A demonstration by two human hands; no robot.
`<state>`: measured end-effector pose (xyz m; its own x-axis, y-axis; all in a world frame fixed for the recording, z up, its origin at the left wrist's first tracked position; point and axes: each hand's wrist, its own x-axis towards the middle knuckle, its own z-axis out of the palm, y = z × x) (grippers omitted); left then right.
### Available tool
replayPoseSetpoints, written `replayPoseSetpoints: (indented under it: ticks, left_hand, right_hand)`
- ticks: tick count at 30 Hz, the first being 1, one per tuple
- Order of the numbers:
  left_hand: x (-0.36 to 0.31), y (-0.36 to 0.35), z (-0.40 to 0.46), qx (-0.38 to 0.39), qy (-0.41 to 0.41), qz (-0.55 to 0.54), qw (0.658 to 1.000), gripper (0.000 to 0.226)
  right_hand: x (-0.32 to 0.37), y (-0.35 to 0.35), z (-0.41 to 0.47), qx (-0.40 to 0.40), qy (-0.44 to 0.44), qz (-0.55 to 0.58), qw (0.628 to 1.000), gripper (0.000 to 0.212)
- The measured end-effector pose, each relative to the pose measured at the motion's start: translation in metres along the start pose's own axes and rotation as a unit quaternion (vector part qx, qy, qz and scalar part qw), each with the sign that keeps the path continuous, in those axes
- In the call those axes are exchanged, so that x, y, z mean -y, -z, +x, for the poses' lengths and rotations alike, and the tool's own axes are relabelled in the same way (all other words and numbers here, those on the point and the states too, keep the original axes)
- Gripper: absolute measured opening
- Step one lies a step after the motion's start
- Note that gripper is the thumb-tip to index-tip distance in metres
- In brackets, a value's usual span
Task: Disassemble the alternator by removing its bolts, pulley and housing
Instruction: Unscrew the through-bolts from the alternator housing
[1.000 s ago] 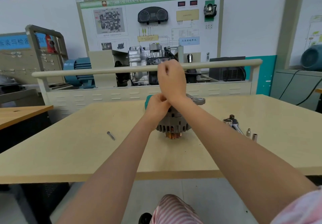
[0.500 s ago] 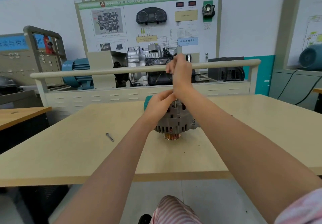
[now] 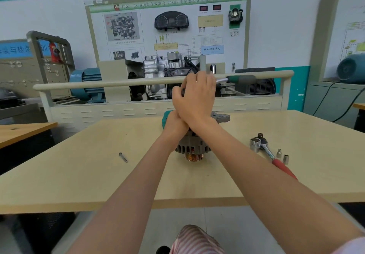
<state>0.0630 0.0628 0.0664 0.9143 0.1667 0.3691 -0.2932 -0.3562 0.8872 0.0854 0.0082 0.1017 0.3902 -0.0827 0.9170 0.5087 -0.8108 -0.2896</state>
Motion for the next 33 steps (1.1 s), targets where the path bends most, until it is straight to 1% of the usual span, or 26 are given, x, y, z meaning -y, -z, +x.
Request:
replayPoseSetpoints:
  ticks: [2, 3, 4, 5, 6, 7, 8, 9, 12, 14, 15, 16, 17, 18, 19, 21, 22, 23, 24, 25, 27, 28, 29, 30, 31, 33]
  left_hand:
    - [-0.001, 0.001, -0.003, 0.012, -0.015, 0.0, 1.0, 0.02]
    - [-0.001, 0.001, -0.003, 0.025, -0.022, -0.003, 0.999, 0.018]
    - [-0.002, 0.001, -0.004, 0.04, -0.026, -0.009, 0.999, 0.015]
    - [-0.003, 0.001, -0.004, 0.053, -0.025, -0.016, 0.998, 0.016]
    - [-0.003, 0.001, -0.004, 0.061, -0.021, -0.022, 0.998, 0.018]
    - [-0.004, 0.002, -0.005, 0.067, -0.018, -0.024, 0.997, 0.019]
    - [-0.004, 0.002, -0.005, 0.068, -0.013, -0.023, 0.997, 0.021]
    - [-0.004, 0.002, -0.004, 0.066, -0.009, -0.021, 0.998, 0.024]
    - [-0.003, 0.002, -0.004, 0.05, -0.005, -0.018, 0.999, 0.025]
    - [-0.002, 0.002, -0.003, 0.031, 0.002, -0.01, 0.999, 0.015]
    - [-0.001, 0.002, -0.002, 0.023, 0.009, -0.003, 1.0, 0.015]
    - [0.0, 0.001, -0.001, 0.017, 0.012, 0.004, 1.0, 0.016]
    - [0.001, 0.001, 0.0, 0.015, 0.012, 0.009, 1.0, 0.019]
    - [0.001, 0.0, 0.0, 0.015, 0.009, 0.011, 1.0, 0.021]
    - [0.001, 0.0, 0.0, 0.014, 0.004, 0.011, 1.0, 0.02]
    - [-0.001, -0.001, -0.001, 0.016, -0.006, 0.004, 1.0, 0.014]
    - [-0.002, -0.001, -0.003, 0.019, -0.012, 0.003, 1.0, 0.015]
    - [-0.002, -0.001, -0.004, 0.027, -0.018, 0.003, 0.999, 0.017]
    - [-0.002, -0.001, -0.004, 0.04, -0.024, 0.0, 0.999, 0.016]
    - [-0.002, 0.0, -0.004, 0.052, -0.03, -0.009, 0.998, 0.016]
    - [-0.001, 0.001, -0.004, 0.066, -0.038, -0.031, 0.997, 0.019]
    - [-0.001, 0.002, -0.004, 0.066, -0.039, -0.042, 0.996, 0.017]
    - [0.0, 0.002, -0.003, 0.065, -0.04, -0.046, 0.996, 0.017]
    - [0.0, 0.002, -0.003, 0.063, -0.042, -0.046, 0.996, 0.017]
    - [0.001, 0.002, -0.002, 0.06, -0.043, -0.044, 0.996, 0.018]
    - [0.003, 0.002, -0.001, 0.046, -0.04, -0.029, 0.998, 0.019]
  right_hand:
    - [0.0, 0.003, 0.007, 0.029, -0.028, 0.19, 0.981, 0.021]
    - [-0.002, 0.006, 0.012, 0.055, -0.075, 0.324, 0.941, 0.026]
    - [-0.003, 0.01, 0.018, 0.073, -0.146, 0.459, 0.874, 0.033]
    - [-0.005, 0.014, 0.025, 0.085, -0.221, 0.566, 0.79, 0.04]
    - [-0.01, 0.014, 0.031, 0.092, -0.279, 0.641, 0.709, 0.046]
    - [-0.014, 0.013, 0.035, 0.093, -0.313, 0.685, 0.651, 0.051]
    - [-0.015, 0.012, 0.037, 0.094, -0.327, 0.701, 0.627, 0.053]
    - [-0.013, 0.011, 0.037, 0.096, -0.317, 0.678, 0.656, 0.052]
    - [-0.006, 0.007, 0.021, 0.079, -0.203, 0.498, 0.839, 0.04]
    - [-0.007, 0.003, 0.008, 0.043, -0.075, 0.298, 0.951, 0.025]
    - [-0.006, 0.0, 0.002, 0.014, -0.028, 0.173, 0.984, 0.014]
    - [-0.007, -0.002, -0.001, -0.007, -0.007, 0.067, 0.998, 0.01]
    - [-0.007, -0.004, -0.004, -0.024, -0.008, 0.001, 1.0, 0.016]
    - [-0.007, -0.005, -0.006, -0.035, -0.019, -0.013, 0.999, 0.019]
    - [-0.005, -0.004, -0.006, -0.046, -0.032, 0.016, 0.998, 0.017]
    - [-0.002, 0.001, 0.001, -0.038, -0.048, 0.134, 0.989, 0.016]
    - [-0.001, 0.002, 0.006, -0.013, -0.062, 0.211, 0.975, 0.024]
    - [0.0, 0.004, 0.012, 0.017, -0.099, 0.31, 0.945, 0.031]
    - [-0.001, 0.006, 0.019, 0.041, -0.158, 0.417, 0.894, 0.038]
    - [-0.003, 0.008, 0.026, 0.054, -0.23, 0.517, 0.823, 0.046]
    - [-0.012, 0.01, 0.037, 0.096, -0.335, 0.673, 0.652, 0.064]
    - [-0.015, 0.01, 0.04, 0.105, -0.355, 0.712, 0.596, 0.069]
    - [-0.014, 0.011, 0.041, 0.1, -0.356, 0.72, 0.587, 0.071]
    - [-0.011, 0.009, 0.04, 0.09, -0.345, 0.703, 0.615, 0.07]
    - [-0.006, 0.007, 0.036, 0.077, -0.322, 0.652, 0.682, 0.065]
    - [0.001, 0.005, 0.019, 0.045, -0.219, 0.477, 0.85, 0.045]
